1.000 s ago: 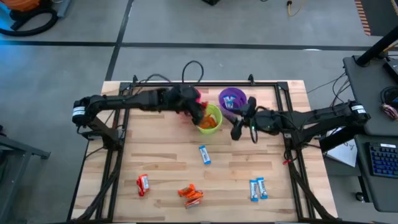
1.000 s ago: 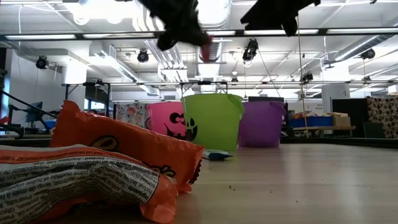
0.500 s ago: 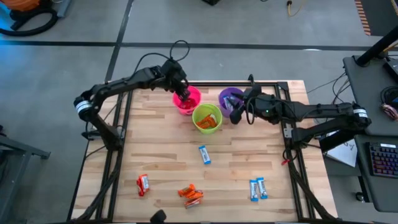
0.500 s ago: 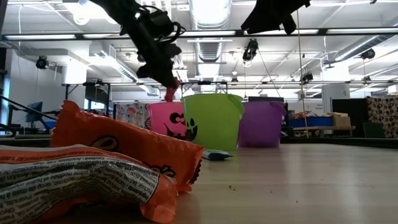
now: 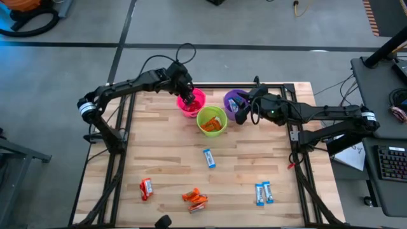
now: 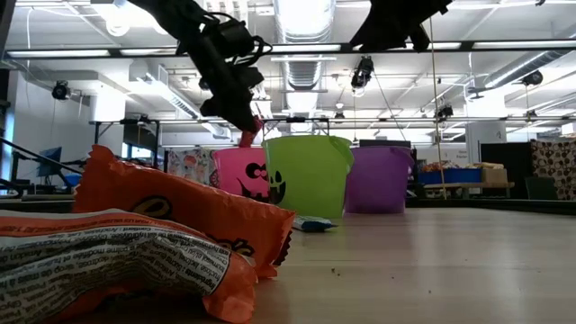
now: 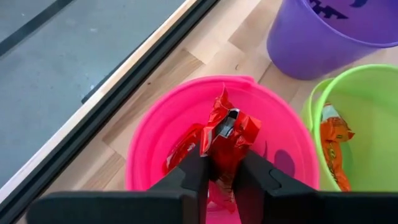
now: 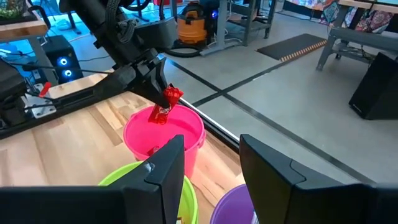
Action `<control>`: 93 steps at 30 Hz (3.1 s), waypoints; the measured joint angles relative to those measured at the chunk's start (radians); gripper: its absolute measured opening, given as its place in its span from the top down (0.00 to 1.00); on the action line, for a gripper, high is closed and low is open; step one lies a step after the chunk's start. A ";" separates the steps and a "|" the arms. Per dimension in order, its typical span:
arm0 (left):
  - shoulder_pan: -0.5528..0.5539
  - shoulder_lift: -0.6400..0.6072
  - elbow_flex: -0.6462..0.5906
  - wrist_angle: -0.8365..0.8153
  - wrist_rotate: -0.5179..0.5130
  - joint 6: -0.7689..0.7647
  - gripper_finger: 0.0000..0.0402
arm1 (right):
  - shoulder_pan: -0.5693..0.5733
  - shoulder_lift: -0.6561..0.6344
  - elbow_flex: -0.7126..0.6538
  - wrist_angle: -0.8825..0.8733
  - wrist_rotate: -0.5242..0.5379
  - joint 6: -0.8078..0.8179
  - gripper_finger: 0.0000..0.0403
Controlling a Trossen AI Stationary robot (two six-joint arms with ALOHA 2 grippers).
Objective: Sort candy
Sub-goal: Put the red candy into the pink bin, then put the orange candy into the green bin
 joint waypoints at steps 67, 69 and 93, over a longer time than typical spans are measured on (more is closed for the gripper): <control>-1.053 -0.079 -0.452 -0.378 0.260 -1.655 0.58 | -0.054 -0.001 0.006 -0.075 -0.135 -0.010 0.76; -1.061 -0.050 -0.452 -0.365 0.274 -1.656 0.59 | -0.054 0.000 0.006 -0.075 -0.137 -0.010 0.76; -1.110 0.101 -0.420 -0.248 0.302 -1.594 0.78 | -0.054 0.000 0.006 -0.076 -0.137 -0.037 0.76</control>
